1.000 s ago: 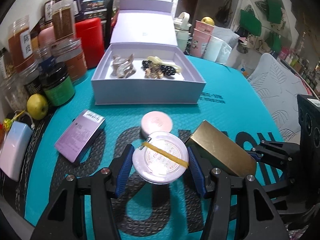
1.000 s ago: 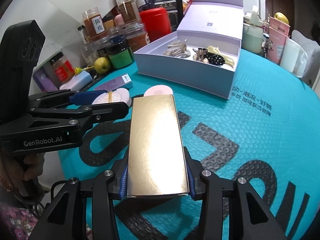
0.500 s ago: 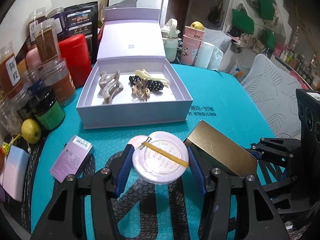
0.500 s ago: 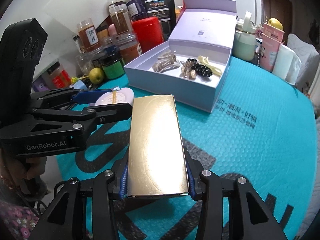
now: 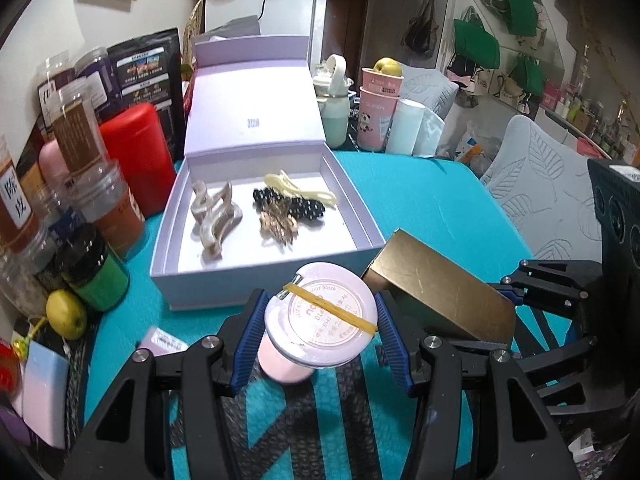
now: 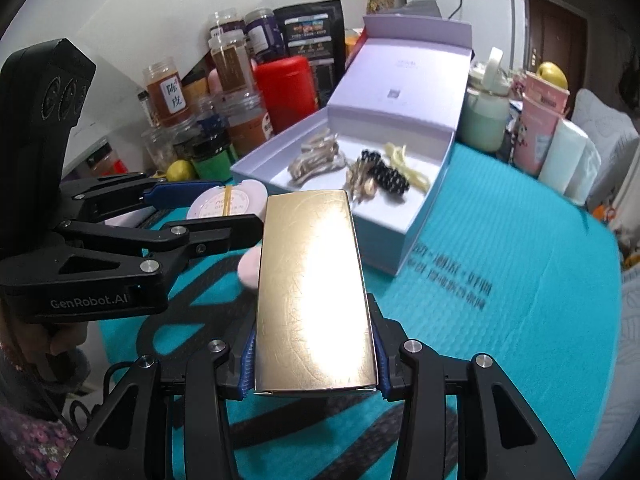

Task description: Organize rigid objects

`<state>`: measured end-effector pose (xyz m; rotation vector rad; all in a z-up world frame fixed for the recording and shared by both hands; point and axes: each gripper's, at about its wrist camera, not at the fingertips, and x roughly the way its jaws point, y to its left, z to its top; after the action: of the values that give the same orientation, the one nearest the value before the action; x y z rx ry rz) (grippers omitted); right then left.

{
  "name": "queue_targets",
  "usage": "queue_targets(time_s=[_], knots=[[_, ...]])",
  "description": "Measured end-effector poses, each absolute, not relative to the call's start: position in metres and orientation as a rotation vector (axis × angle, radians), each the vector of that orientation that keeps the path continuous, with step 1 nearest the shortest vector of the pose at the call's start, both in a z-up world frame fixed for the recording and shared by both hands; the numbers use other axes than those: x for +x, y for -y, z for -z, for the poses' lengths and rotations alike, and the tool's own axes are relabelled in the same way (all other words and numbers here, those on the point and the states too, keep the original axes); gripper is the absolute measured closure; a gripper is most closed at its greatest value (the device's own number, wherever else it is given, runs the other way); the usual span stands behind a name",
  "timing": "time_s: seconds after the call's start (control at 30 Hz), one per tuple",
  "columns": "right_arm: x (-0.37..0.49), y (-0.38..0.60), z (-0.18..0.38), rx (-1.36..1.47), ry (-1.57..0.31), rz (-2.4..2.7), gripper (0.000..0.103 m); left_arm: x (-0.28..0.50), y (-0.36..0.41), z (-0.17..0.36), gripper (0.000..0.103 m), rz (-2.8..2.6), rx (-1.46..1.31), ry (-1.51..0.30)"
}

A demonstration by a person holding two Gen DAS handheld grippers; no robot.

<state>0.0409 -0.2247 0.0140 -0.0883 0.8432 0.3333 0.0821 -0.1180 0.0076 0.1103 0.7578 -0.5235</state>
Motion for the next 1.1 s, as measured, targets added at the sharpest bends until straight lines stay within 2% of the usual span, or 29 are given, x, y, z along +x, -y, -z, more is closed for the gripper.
queue_targets(time_s=[1.1], knots=[[0.153,0.241,-0.053,-0.161,-0.768,-0.361,0.059,0.185,0.115,-0.04,0.049,0.463,0.139,-0.688]])
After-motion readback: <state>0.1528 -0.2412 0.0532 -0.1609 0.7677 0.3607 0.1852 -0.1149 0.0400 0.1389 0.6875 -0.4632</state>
